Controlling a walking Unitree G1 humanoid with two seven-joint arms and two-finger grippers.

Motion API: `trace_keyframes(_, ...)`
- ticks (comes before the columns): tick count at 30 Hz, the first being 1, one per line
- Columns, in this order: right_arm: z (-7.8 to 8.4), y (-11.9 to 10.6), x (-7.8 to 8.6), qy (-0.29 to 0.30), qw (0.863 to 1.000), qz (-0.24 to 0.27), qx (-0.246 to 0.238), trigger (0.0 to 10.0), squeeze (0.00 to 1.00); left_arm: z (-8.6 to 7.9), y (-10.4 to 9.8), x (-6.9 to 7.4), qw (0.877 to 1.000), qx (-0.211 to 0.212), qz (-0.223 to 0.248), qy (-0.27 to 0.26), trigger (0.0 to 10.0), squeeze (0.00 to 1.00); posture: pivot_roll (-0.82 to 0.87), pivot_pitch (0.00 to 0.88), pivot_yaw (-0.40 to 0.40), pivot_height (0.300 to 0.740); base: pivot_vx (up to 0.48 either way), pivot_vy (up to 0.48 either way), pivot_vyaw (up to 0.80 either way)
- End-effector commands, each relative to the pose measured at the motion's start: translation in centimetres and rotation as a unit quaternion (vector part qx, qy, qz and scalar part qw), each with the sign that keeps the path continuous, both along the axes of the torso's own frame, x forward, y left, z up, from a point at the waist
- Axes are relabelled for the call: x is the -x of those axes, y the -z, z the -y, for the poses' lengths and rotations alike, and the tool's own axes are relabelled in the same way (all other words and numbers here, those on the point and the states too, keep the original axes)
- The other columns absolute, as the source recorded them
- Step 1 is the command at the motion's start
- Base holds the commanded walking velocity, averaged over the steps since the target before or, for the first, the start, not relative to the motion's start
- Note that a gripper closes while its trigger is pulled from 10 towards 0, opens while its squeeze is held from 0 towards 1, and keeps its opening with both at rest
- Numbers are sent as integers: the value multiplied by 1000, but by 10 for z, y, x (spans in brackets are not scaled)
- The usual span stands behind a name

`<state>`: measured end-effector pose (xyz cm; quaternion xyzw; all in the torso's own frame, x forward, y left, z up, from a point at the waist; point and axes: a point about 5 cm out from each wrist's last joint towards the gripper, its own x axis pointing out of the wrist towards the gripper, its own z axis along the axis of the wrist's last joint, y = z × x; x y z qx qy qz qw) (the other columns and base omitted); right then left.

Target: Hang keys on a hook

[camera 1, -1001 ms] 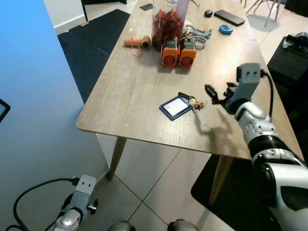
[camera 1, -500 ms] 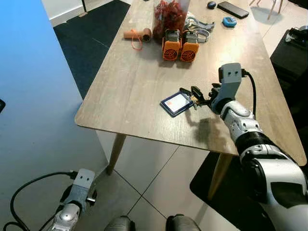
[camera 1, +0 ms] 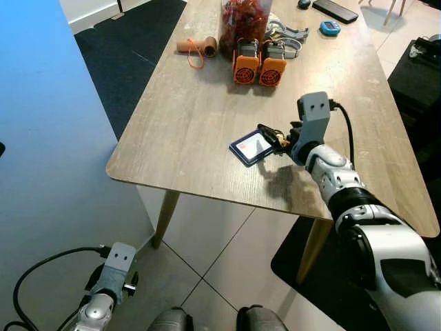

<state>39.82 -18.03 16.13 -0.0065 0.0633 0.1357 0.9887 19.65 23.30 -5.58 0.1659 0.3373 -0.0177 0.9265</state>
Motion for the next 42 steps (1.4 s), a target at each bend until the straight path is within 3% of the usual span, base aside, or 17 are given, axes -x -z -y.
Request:
trace_keyframes(1,1,8,3,-3,1000,-11,6,9725,0,-2,3,7,1000,-5,-12,0,10000,263,55,194,-55,740,0,0,0)
trace_keyframes(2,2,10,4,0,1000,-13,4,8314,0,-2,3,7,1000,-5,-11,1,10000,259,53,188,-52,740,0,0,0)
trace_keyframes(3,2,10,4,0,1000,-13,4,8314,0,-2,3,7,1000,-5,-11,1,10000,259,53,188,-52,740,0,0,0)
trace_keyframes(4,4,12,5,3,1000,-14,1,7333,0,-2,3,6,1000,-6,-10,3,10000,263,53,185,-52,740,0,0,0)
trace_keyframes(8,7,16,7,8,1000,-13,-4,6863,0,-3,1,5,1000,-6,-9,6,10000,255,52,179,-47,740,0,0,0)
trace_keyframes(9,7,16,8,9,1000,-13,-5,5059,0,-3,1,4,1000,-6,-9,6,10000,259,52,179,-47,740,0,0,0)
trace_keyframes(10,7,16,8,9,1000,-13,-5,5059,0,-3,1,4,1000,-6,-9,6,10000,259,52,179,-47,740,0,0,0)
trace_keyframes(11,8,16,8,12,1000,-13,-9,3765,0,-3,1,4,1000,-6,-8,6,10000,259,51,174,-46,740,0,0,0)
trace_keyframes(13,9,17,8,15,1000,-13,-11,3333,0,-3,0,3,1000,-6,-7,6,10000,259,51,173,-44,740,0,0,0)
trace_keyframes(15,10,18,9,19,1000,-13,-15,0,0,-4,-1,2,1000,-7,-7,6,10000,259,51,170,-43,740,0,0,0)
trace_keyframes(17,11,18,9,20,1000,-14,-16,0,0,-5,-1,2,1000,-7,-7,5,10000,259,51,168,-40,740,0,0,0)
trace_keyframes(18,11,19,9,24,1000,-15,-14,4784,0,-5,-1,2,1000,-7,-7,5,10000,255,51,168,-40,740,0,0,0)
trace_keyframes(20,12,20,10,26,999,-15,-13,4784,0,-5,-1,2,1000,-7,-7,5,10000,255,49,168,-38,740,0,0,0)
trace_keyframes(21,13,20,10,28,999,-15,-12,10000,0,-5,-1,2,1000,-7,-8,5,10000,259,49,168,-37,740,0,0,0)
trace_keyframes(42,13,7,5,35,999,-1,-15,10000,0,-7,1,3,1000,-11,-22,3,10000,255,51,172,-39,740,0,0,0)
